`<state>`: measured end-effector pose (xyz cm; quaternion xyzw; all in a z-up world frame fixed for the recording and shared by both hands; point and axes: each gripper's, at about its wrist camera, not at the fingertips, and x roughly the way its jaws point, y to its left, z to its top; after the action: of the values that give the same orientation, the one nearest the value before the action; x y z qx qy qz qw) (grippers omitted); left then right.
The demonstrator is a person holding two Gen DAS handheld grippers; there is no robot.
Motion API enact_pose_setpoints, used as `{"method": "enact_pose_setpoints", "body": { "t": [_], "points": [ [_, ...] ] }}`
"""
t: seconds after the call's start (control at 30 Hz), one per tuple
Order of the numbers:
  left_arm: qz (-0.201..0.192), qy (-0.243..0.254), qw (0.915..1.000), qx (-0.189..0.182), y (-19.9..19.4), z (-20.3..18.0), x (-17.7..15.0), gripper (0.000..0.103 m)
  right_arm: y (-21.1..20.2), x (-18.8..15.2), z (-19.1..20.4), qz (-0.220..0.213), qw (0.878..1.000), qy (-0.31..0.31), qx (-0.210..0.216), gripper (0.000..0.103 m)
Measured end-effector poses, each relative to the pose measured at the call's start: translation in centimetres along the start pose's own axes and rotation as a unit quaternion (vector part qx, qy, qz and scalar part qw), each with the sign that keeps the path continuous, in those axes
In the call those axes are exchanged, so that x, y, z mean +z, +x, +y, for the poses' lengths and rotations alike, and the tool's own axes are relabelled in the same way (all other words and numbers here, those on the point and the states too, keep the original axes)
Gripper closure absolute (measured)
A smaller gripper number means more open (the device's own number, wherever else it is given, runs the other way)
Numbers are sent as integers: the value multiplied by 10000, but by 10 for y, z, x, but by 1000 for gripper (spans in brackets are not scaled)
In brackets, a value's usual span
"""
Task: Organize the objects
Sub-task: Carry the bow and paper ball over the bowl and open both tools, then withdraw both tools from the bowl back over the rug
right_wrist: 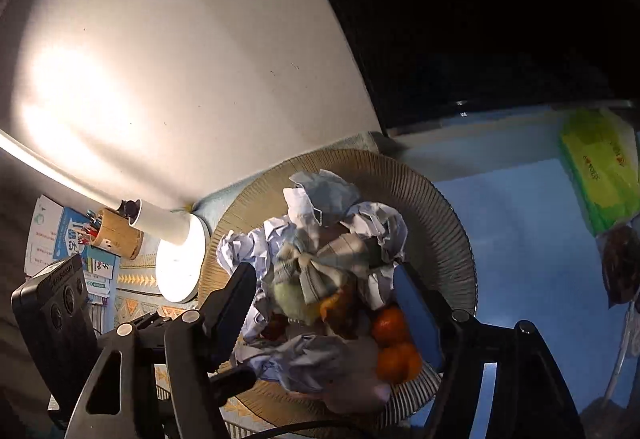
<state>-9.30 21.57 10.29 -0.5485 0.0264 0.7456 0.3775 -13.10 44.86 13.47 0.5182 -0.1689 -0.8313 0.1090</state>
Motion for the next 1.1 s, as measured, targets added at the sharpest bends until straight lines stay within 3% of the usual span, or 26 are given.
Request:
{"method": "enact_pose_setpoints", "body": {
  "t": [0.27,0.37,0.5,0.73,0.93,1.1],
  "points": [
    [-29,-1102,9931,408,-35,43,-68,26,-20,-48,2,136,9994,210,246,34],
    [-236,-1580,9832,880,-50,63,-97,26,-19,-68,18,270,9983,112,495,33],
    [-339,-2206,9707,891,-64,79,-119,26,-6,-97,45,700,9924,-74,1006,31],
    [-403,-1820,9743,1265,-80,82,-128,26,10,-145,89,1155,9859,-349,1160,31],
    [-316,-1576,9813,1058,-98,109,-138,26,29,-164,123,1269,9868,-81,1000,31],
    [-287,-1412,9821,1214,-117,134,-145,26,52,-183,143,1387,9871,321,729,31]
  ]
}}
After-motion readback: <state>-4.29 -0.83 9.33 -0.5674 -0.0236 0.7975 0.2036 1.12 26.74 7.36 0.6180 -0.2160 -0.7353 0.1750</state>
